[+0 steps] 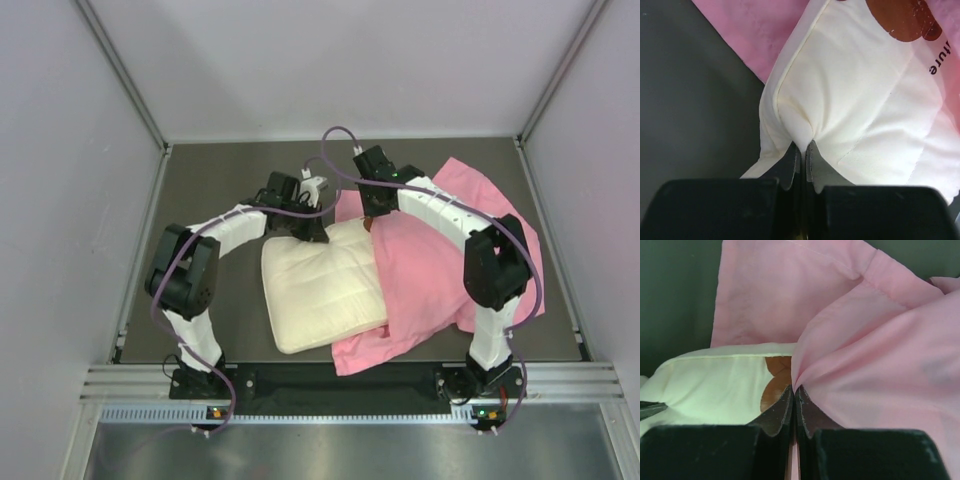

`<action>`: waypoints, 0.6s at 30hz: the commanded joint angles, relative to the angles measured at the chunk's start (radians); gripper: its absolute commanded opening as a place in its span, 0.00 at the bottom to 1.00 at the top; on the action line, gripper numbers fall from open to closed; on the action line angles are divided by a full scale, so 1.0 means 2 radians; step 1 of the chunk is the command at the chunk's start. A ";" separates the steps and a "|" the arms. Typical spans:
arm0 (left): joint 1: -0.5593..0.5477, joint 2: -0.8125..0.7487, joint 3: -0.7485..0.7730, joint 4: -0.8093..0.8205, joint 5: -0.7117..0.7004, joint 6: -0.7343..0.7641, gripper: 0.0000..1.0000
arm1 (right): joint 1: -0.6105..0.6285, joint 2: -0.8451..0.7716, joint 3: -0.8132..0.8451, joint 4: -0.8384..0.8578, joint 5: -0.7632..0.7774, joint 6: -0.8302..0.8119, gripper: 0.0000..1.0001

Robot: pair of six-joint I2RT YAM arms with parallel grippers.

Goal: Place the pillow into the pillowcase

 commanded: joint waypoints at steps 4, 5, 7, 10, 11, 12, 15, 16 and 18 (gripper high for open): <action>-0.027 -0.059 -0.022 0.073 0.005 -0.007 0.00 | 0.003 -0.031 0.014 0.035 -0.071 0.018 0.00; -0.029 -0.080 -0.030 0.101 0.005 -0.014 0.00 | 0.006 -0.039 0.013 0.035 -0.079 0.019 0.00; -0.031 -0.098 -0.048 0.136 0.005 -0.040 0.00 | 0.013 -0.051 0.011 0.036 -0.091 0.023 0.00; -0.032 -0.115 -0.057 0.170 0.003 -0.074 0.00 | 0.025 -0.086 -0.002 0.041 -0.114 0.032 0.00; -0.032 -0.116 -0.058 0.182 0.007 -0.094 0.00 | 0.029 -0.093 -0.008 0.043 -0.135 0.034 0.00; -0.032 -0.117 -0.062 0.208 0.008 -0.105 0.00 | 0.035 -0.099 -0.010 0.044 -0.138 0.036 0.00; -0.032 -0.115 -0.070 0.254 0.020 -0.152 0.00 | 0.043 -0.119 -0.011 0.043 -0.149 0.040 0.00; -0.032 -0.114 -0.067 0.259 0.025 -0.162 0.00 | 0.044 -0.129 -0.010 0.043 -0.155 0.041 0.00; -0.032 -0.115 -0.064 0.268 0.026 -0.189 0.00 | 0.045 -0.138 -0.004 0.038 -0.168 0.044 0.00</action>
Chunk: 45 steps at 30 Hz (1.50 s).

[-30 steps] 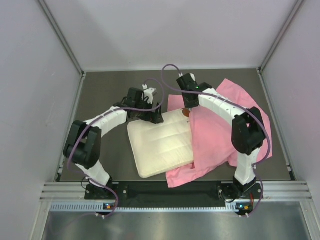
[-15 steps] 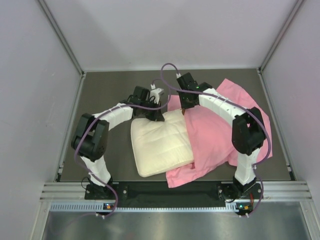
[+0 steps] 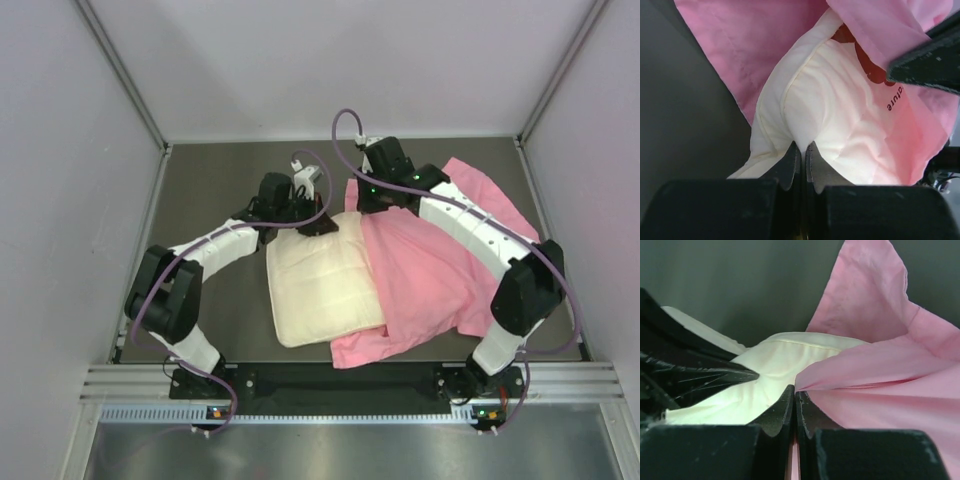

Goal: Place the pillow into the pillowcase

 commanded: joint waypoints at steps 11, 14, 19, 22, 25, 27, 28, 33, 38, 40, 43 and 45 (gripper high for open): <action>-0.007 -0.093 0.006 0.195 0.122 -0.171 0.00 | 0.019 -0.016 0.025 -0.003 -0.037 0.011 0.00; -0.007 -0.108 0.019 0.099 0.078 -0.146 0.00 | 0.024 -0.008 0.031 0.006 -0.068 0.017 0.00; 0.009 -0.101 0.043 -0.001 -0.015 -0.144 0.00 | 0.062 -0.019 0.062 0.012 -0.081 0.029 0.00; 0.028 -0.101 0.019 0.034 -0.008 -0.181 0.00 | 0.082 -0.033 0.065 0.013 -0.087 0.035 0.00; 0.034 -0.099 0.025 0.013 -0.034 -0.189 0.00 | 0.103 -0.047 0.050 0.022 -0.094 0.044 0.00; 0.035 -0.101 0.021 0.017 -0.051 -0.204 0.00 | 0.115 -0.052 0.041 0.027 -0.101 0.050 0.00; 0.034 -0.102 0.018 0.035 -0.051 -0.220 0.00 | 0.119 -0.053 0.036 0.033 -0.111 0.052 0.00; 0.033 -0.116 0.010 0.055 -0.026 -0.241 0.00 | 0.119 -0.051 0.031 0.033 -0.108 0.048 0.00; 0.031 -0.143 -0.002 0.054 -0.015 -0.240 0.00 | 0.080 -0.041 0.024 0.045 -0.111 0.051 0.00; 0.018 -0.152 -0.028 0.106 0.014 -0.282 0.00 | 0.079 -0.013 0.046 0.048 -0.125 0.053 0.00; -0.012 -0.167 -0.048 0.144 0.007 -0.300 0.00 | 0.084 0.018 0.065 0.066 -0.150 0.062 0.00; -0.019 -0.180 -0.053 0.147 0.005 -0.303 0.00 | 0.086 0.030 0.070 0.082 -0.159 0.072 0.00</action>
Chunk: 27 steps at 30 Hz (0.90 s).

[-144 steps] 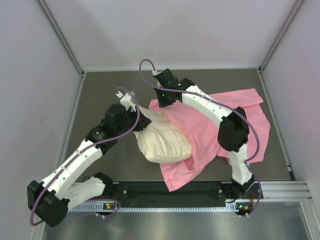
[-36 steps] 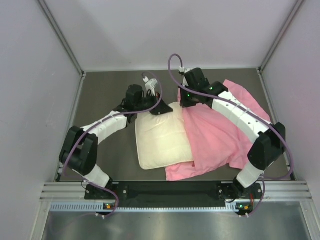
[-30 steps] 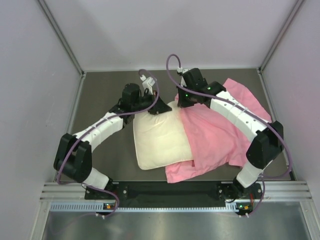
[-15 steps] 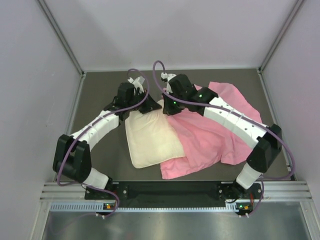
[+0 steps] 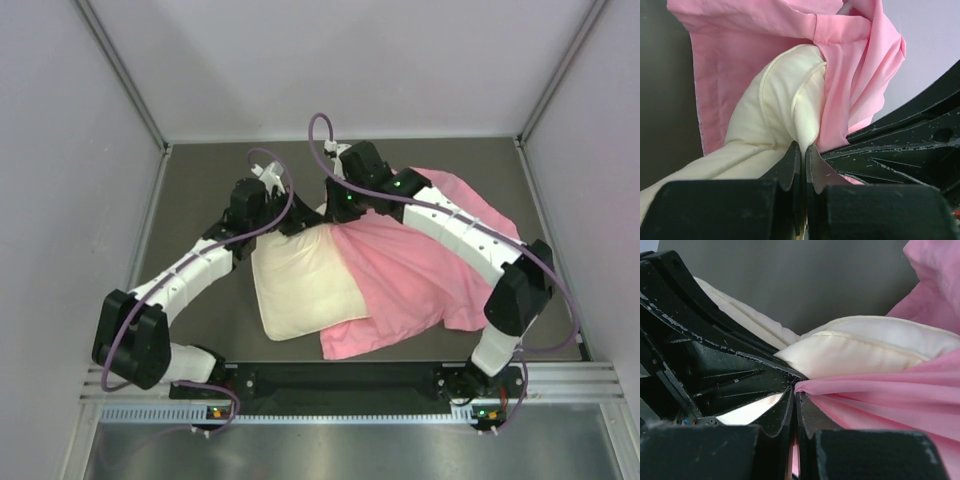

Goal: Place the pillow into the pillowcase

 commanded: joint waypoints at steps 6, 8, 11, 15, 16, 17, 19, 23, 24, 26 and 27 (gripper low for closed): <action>-0.024 -0.030 0.001 0.140 0.071 -0.068 0.00 | 0.021 0.015 0.012 0.160 -0.191 0.058 0.00; -0.011 -0.022 -0.011 0.177 0.100 -0.090 0.00 | 0.022 0.008 -0.006 0.198 -0.236 0.071 0.00; -0.003 -0.019 -0.016 0.199 0.110 -0.102 0.00 | 0.021 0.003 -0.004 0.204 -0.261 0.072 0.00; -0.003 -0.032 -0.020 0.197 0.100 -0.094 0.00 | 0.023 0.010 0.003 0.227 -0.305 0.088 0.00; -0.002 -0.033 -0.021 0.197 0.099 -0.094 0.00 | 0.024 0.008 -0.001 0.242 -0.324 0.107 0.00; -0.001 -0.035 -0.022 0.202 0.099 -0.096 0.00 | 0.026 0.005 -0.007 0.259 -0.332 0.116 0.00; 0.006 -0.036 -0.022 0.214 0.106 -0.109 0.00 | 0.026 0.000 -0.018 0.295 -0.352 0.134 0.00; 0.015 -0.035 0.001 0.215 0.112 -0.125 0.00 | 0.024 0.000 -0.018 0.297 -0.358 0.137 0.00; 0.016 -0.036 0.008 0.192 0.109 -0.120 0.00 | 0.024 0.001 -0.019 0.296 -0.357 0.138 0.00; 0.018 -0.036 0.025 0.158 0.083 -0.111 0.00 | 0.024 0.000 -0.021 0.299 -0.358 0.139 0.00; 0.020 -0.038 0.027 0.132 0.071 -0.102 0.00 | 0.024 -0.001 -0.025 0.300 -0.358 0.140 0.00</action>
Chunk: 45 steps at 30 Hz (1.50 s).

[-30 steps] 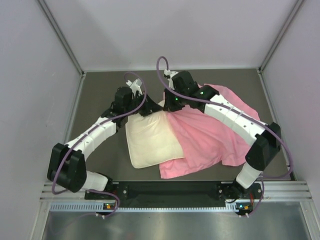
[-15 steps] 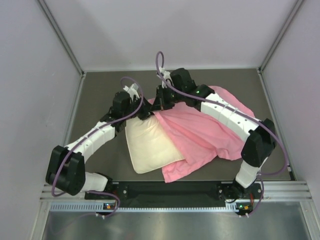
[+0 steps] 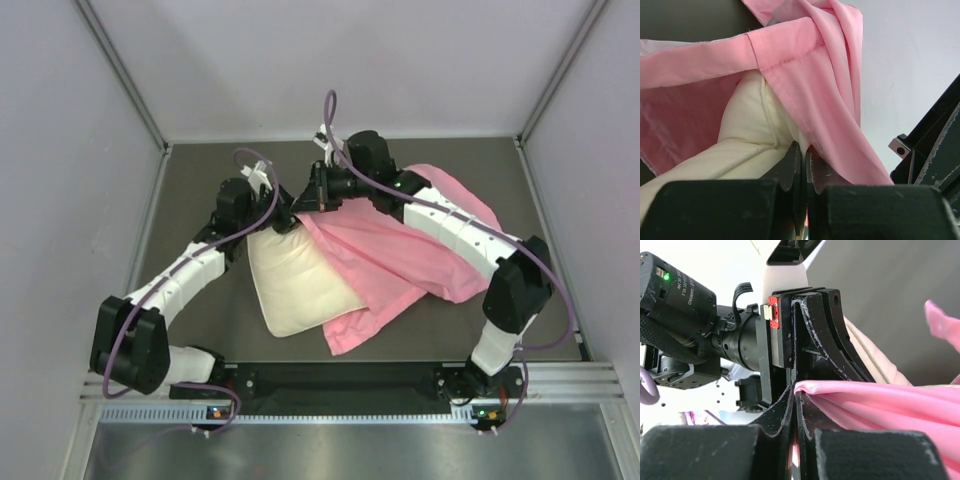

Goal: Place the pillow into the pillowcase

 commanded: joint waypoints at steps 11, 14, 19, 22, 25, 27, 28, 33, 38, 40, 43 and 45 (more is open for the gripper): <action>-0.001 0.036 0.023 0.002 -0.087 0.074 0.00 | -0.018 -0.084 -0.067 -0.065 0.082 -0.068 0.52; 0.001 0.049 0.021 -0.025 -0.126 0.110 0.00 | -0.021 -0.118 -0.096 -0.089 0.134 -0.097 0.70; 0.003 0.064 0.057 -0.104 -0.192 0.160 0.25 | -0.016 -0.170 -0.129 -0.132 0.218 -0.131 0.87; 0.004 0.067 0.095 -0.189 -0.230 0.191 0.48 | 0.000 -0.198 -0.150 -0.166 0.273 -0.150 0.88; 0.004 0.054 0.126 -0.273 -0.273 0.225 0.61 | 0.025 -0.214 -0.184 -0.187 0.336 -0.158 0.86; 0.004 0.045 0.149 -0.340 -0.313 0.248 0.67 | 0.040 -0.223 -0.218 -0.190 0.374 -0.155 0.81; 0.004 0.041 0.156 -0.361 -0.325 0.252 0.71 | 0.043 -0.232 -0.230 -0.190 0.384 -0.154 0.80; 0.005 -0.039 0.121 -0.388 -0.342 0.236 0.83 | 0.089 -0.251 -0.296 -0.185 0.441 -0.136 0.77; 0.005 -0.148 0.008 -0.366 -0.298 0.192 0.99 | 0.135 -0.244 -0.336 -0.191 0.502 -0.095 0.79; 0.004 -0.202 -0.020 -0.365 -0.264 0.173 0.99 | 0.156 -0.236 -0.346 -0.193 0.523 -0.085 0.80; -0.002 -0.263 -0.077 -0.369 -0.214 0.148 0.99 | 0.170 -0.215 -0.349 -0.201 0.562 -0.065 0.72; -0.010 -0.301 -0.117 -0.374 -0.199 0.136 0.98 | 0.172 -0.202 -0.346 -0.213 0.599 -0.051 0.61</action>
